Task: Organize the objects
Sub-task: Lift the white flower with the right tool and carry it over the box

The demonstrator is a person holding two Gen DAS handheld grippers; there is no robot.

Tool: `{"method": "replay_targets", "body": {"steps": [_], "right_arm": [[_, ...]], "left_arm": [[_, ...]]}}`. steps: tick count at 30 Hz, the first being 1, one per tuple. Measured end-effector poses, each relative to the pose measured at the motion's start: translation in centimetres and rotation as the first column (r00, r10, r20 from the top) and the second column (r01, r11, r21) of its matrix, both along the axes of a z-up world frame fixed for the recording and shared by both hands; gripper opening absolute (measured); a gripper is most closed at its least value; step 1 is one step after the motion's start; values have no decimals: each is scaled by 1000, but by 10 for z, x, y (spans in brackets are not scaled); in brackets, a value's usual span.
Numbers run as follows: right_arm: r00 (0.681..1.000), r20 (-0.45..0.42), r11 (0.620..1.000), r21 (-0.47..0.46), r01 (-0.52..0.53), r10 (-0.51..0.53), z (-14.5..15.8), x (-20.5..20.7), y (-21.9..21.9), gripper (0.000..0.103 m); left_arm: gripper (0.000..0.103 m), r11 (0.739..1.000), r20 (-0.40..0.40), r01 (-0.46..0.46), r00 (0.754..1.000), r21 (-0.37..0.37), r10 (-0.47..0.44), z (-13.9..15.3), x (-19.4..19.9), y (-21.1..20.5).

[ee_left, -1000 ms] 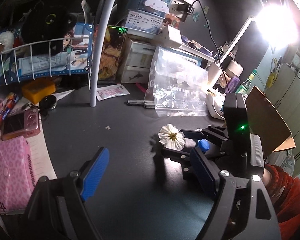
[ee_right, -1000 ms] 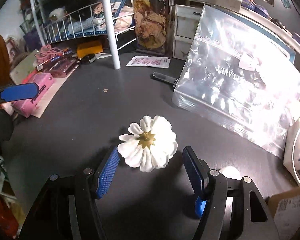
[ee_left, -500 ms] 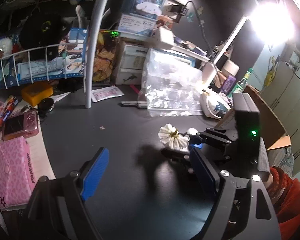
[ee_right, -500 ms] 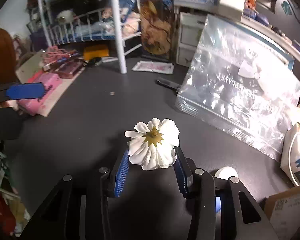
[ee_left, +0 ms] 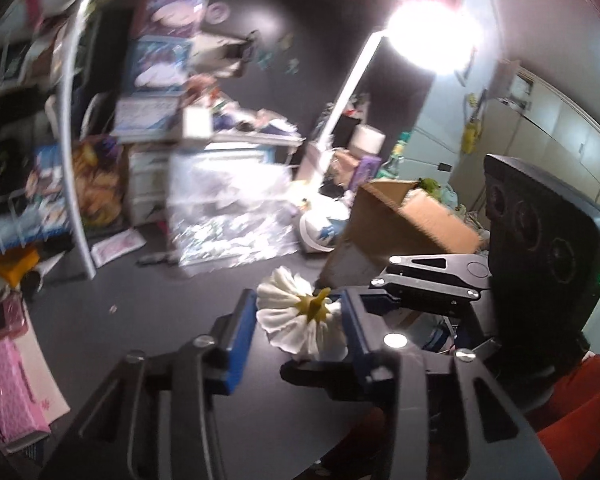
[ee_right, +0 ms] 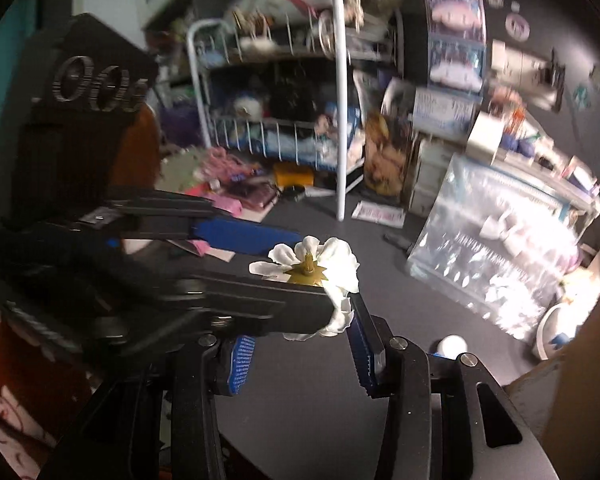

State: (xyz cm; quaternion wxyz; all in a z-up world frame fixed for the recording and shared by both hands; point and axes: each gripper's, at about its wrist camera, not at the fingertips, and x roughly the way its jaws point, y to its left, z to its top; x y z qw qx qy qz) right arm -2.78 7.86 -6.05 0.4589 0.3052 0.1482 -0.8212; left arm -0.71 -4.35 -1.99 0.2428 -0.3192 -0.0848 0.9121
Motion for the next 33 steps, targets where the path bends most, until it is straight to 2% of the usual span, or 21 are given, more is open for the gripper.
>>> {"method": "replay_targets", "body": {"steps": [7,13,19,27,28,29,30,31,33], "right_arm": [[996,-70,997,-39,59,-62,36,12,50,38],[984,-109,990,-53,133,-138,51,1,98,38],[969,-105,974,-52,219,-224,56,-21,152,38],[958,-53,960,-14,281,-281,42,-50,185,38],[957,-48,958,-8,287,-287,39,-52,187,38],[956,-46,957,-1,292,-291,38,-53,188,39],[954,-45,955,7,297,-296,36,-53,190,40],[952,-40,952,20,304,-303,34,-55,189,48],[951,-30,951,13,308,-308,36,-55,193,58]], "left_arm": [[31,997,-55,75,996,-32,-77,30,-10,54],[29,986,-75,151,985,-65,-156,47,-34,113],[29,971,-41,224,973,-79,-228,49,-66,164],[30,964,37,239,971,-116,-236,33,-95,198],[35,963,41,240,971,-120,-236,32,-97,199],[48,963,44,241,970,-119,-237,31,-98,200],[56,964,42,239,971,-113,-235,31,-99,200],[67,967,34,232,973,-107,-230,33,-99,198],[71,970,23,224,975,-98,-223,35,-99,194]]}}
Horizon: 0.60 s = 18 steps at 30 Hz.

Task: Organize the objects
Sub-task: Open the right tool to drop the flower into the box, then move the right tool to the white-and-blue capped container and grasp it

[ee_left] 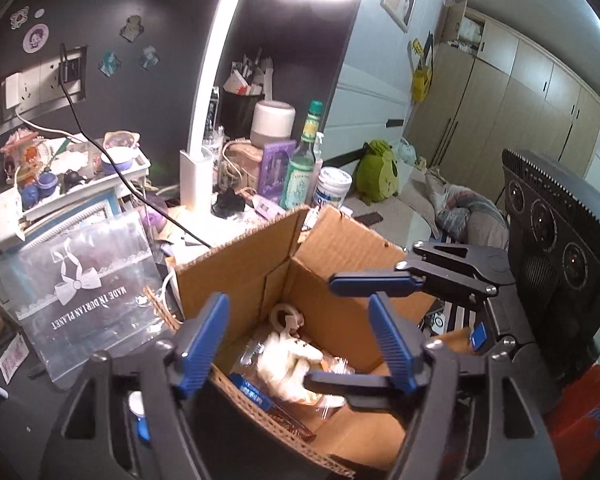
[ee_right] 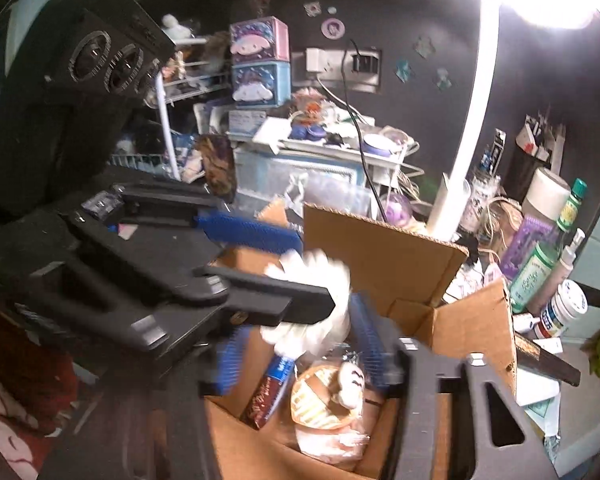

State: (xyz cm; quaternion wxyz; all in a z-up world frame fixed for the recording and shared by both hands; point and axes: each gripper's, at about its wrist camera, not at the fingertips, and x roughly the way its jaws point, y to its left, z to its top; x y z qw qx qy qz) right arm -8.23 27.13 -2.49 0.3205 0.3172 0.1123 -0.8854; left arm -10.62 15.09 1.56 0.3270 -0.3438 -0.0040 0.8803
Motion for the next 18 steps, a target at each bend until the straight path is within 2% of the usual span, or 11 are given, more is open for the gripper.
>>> {"method": "replay_targets", "body": {"steps": [1,6,11,16,18], "right_arm": [[1000,-2,1000,-7,4,-4,1,1,2,63],[999,-24,1000,2,27,-27,6,6,4,63],[999,-34,1000,4,23,-23,12,14,-8,63],[997,-63,999,-17,-51,50,24,32,-40,63],[994,-67,996,-18,-83,82,25,40,-54,63]], "left_arm": [[71,1000,-3,-5,1000,4,5,2,0,-3],[75,998,-38,-54,998,11,54,8,9,-25],[76,990,-75,-140,987,26,141,13,25,-64],[78,973,-100,-228,968,40,231,13,46,-110],[79,959,-109,-283,952,30,285,7,56,-133]]}}
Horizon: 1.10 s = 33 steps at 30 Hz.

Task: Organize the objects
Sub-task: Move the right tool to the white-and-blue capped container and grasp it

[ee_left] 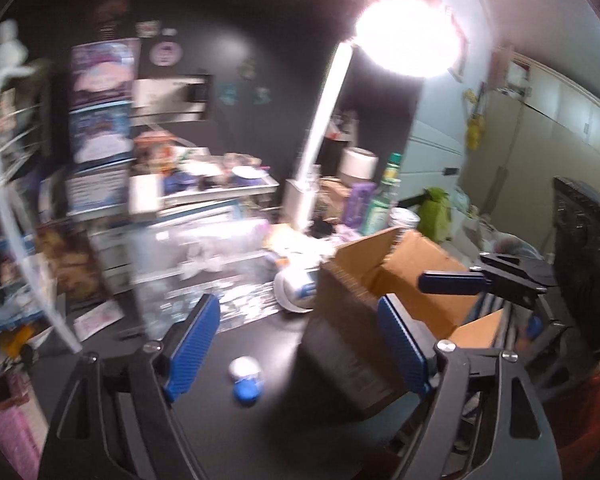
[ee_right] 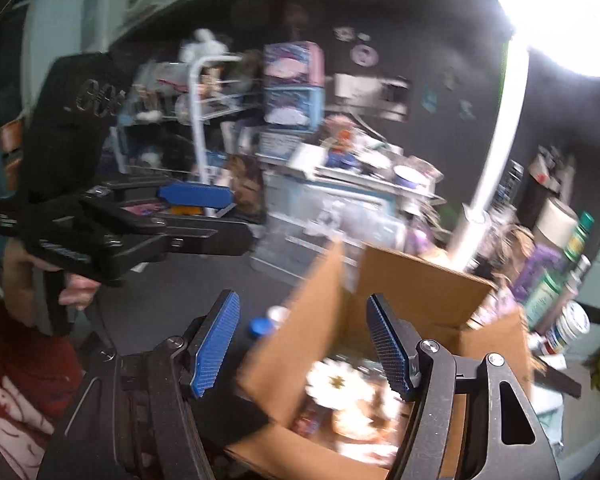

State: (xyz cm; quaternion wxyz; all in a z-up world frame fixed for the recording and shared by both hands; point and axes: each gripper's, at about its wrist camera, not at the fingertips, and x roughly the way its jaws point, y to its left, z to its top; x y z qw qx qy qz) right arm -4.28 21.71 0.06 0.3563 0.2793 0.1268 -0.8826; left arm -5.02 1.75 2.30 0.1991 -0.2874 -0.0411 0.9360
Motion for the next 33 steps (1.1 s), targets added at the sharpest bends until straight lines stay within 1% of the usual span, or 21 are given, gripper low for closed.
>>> {"method": "replay_targets", "body": {"steps": [3,6,8,11,13,14,16,18,21,26,28,29,31,33], "right_arm": [[998,12,998,-10,-67,67,-3,14,-34,63],[992,46,993,0,-121,121,-15,20,-65,63],[985,95,989,7,-148,147,-30,19,-87,63],[974,170,988,16,-153,149,-57,16,-112,63],[973,199,992,36,-124,114,-76,10,-121,63],[975,206,994,59,-93,79,-89,6,-126,63],[976,220,995,93,-27,6,-110,-3,-130,63],[963,252,991,115,70,-97,-135,-20,-127,63],[943,261,975,135,176,-206,-158,-39,-120,63],[928,218,948,167,269,-302,-172,-60,-117,62],[922,227,944,170,281,-315,-176,-68,-117,61],[920,230,944,174,281,-316,-177,-70,-117,53],[921,226,941,190,279,-318,-181,-73,-120,45],[923,206,938,198,286,-325,-181,-75,-120,43]], "left_arm": [[79,998,3,-61,998,-7,61,-11,11,-28],[80,993,26,-121,992,10,121,-28,21,-60],[83,988,42,-153,987,2,153,-40,25,-73],[84,982,76,-187,979,-15,187,-62,30,-90],[85,982,99,-186,977,-14,187,-76,31,-97],[89,983,110,-185,976,-10,185,-83,32,-100],[91,984,130,-180,975,-5,179,-93,30,-102],[92,985,149,-172,974,-7,171,-103,27,-103],[92,988,169,-157,973,-7,156,-112,23,-104],[92,992,191,-126,974,14,121,-121,15,-105],[92,992,195,-120,974,22,114,-123,12,-105],[92,992,197,-120,974,25,113,-123,10,-106],[92,992,200,-120,973,28,112,-124,7,-107],[92,992,201,-121,973,32,112,-124,5,-109]]}}
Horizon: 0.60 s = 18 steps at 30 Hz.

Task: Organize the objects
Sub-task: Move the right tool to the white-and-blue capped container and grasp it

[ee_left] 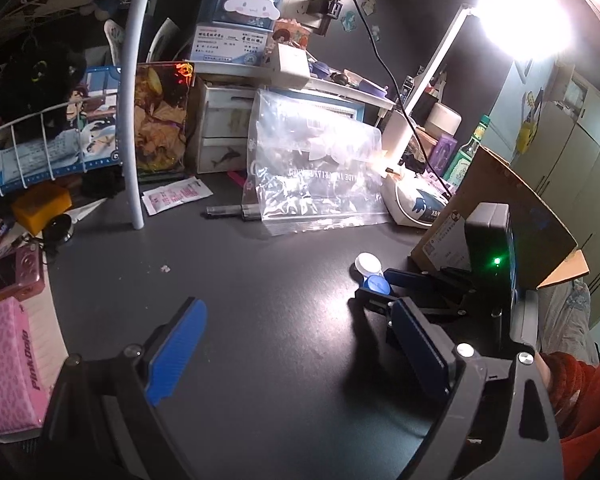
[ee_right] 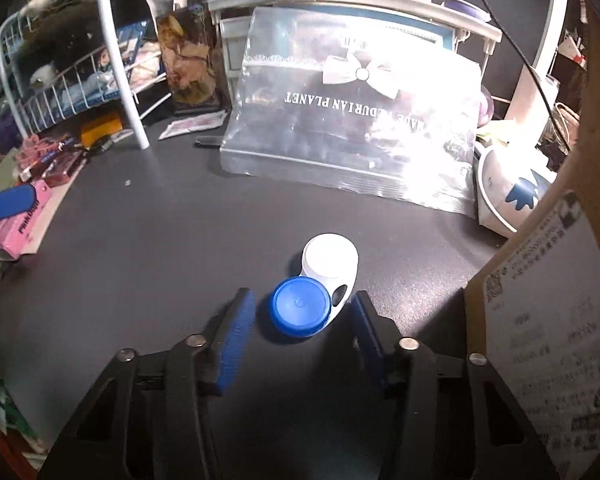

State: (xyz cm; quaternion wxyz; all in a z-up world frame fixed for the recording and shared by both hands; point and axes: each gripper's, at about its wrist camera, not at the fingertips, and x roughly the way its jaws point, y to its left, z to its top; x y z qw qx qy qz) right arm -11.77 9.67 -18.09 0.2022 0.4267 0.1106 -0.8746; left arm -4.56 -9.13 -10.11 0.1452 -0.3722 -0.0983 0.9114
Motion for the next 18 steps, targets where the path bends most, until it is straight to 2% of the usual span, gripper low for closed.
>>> {"method": "replay_targets", "body": {"steps": [2,9,12,15,18], "right_arm": [[1000,-3,1000,-4,4,-4,-1,-2,1,36],[1000,-12,1000,-20,-18,18,0,0,1,29],[998,-16,998,-20,-59,58,3,8,-2,29],[991,12,987,-92,-133,134,9,17,-5,28],[976,4,967,-132,-216,219,20,31,-11,28]], "left_arm": [[92,1000,1,-2,1000,3,2,-1,-2,-2],[92,1000,9,5,1000,18,-5,-1,-4,-1],[92,999,9,17,1000,30,-17,0,-4,1],[92,999,9,37,999,39,-37,1,-1,4],[92,995,12,61,998,78,-62,1,2,4]]}}
